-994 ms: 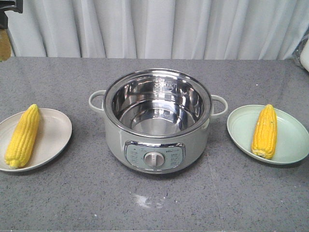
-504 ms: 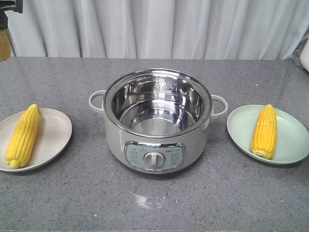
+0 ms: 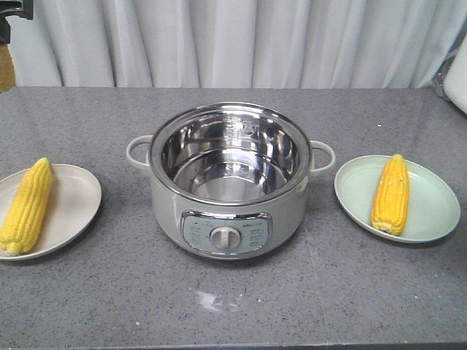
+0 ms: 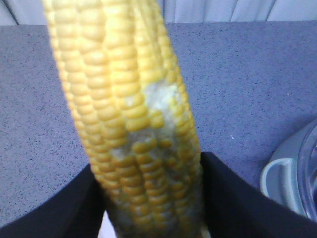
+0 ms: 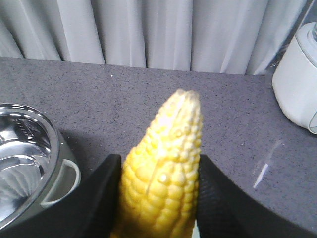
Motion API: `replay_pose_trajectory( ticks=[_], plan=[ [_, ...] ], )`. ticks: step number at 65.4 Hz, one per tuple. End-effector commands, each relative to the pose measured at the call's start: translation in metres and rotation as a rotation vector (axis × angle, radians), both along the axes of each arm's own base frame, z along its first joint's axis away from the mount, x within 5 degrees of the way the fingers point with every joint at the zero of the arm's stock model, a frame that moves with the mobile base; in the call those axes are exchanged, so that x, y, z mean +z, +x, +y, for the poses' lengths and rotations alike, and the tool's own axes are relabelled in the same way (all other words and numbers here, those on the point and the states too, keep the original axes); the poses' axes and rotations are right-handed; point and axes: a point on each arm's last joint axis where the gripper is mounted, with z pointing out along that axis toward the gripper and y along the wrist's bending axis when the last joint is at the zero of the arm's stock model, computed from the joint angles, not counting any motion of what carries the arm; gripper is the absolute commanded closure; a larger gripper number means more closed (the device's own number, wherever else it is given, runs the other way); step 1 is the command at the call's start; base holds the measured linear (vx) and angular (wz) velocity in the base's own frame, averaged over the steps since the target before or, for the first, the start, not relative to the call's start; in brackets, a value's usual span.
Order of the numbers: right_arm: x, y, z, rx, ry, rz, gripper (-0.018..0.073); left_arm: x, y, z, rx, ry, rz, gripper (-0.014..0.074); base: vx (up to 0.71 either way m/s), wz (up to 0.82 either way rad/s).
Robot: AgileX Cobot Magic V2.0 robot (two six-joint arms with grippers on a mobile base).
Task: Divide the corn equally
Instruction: 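Drive the base, holding both cobs, to the counter with two empty plates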
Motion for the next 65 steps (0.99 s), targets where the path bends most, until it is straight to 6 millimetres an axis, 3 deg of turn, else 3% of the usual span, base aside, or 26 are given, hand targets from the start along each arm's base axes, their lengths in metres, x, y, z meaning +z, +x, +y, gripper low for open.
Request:
replay_pose_trajectory(
  ticks=[1, 65],
  plan=[
    [0.0162, -0.005, -0.0003, -0.019, 0.002, -0.108, 0.0497, 0.0238, -0.0128, 0.0059, 0.003, -0.006, -0.123, 0.0468, -0.02, -0.1],
    [0.0162, -0.005, -0.0003, -0.019, 0.002, -0.108, 0.0497, 0.0238, -0.0128, 0.0059, 0.003, -0.006, -0.123, 0.0468, -0.05, -0.25]
  ],
)
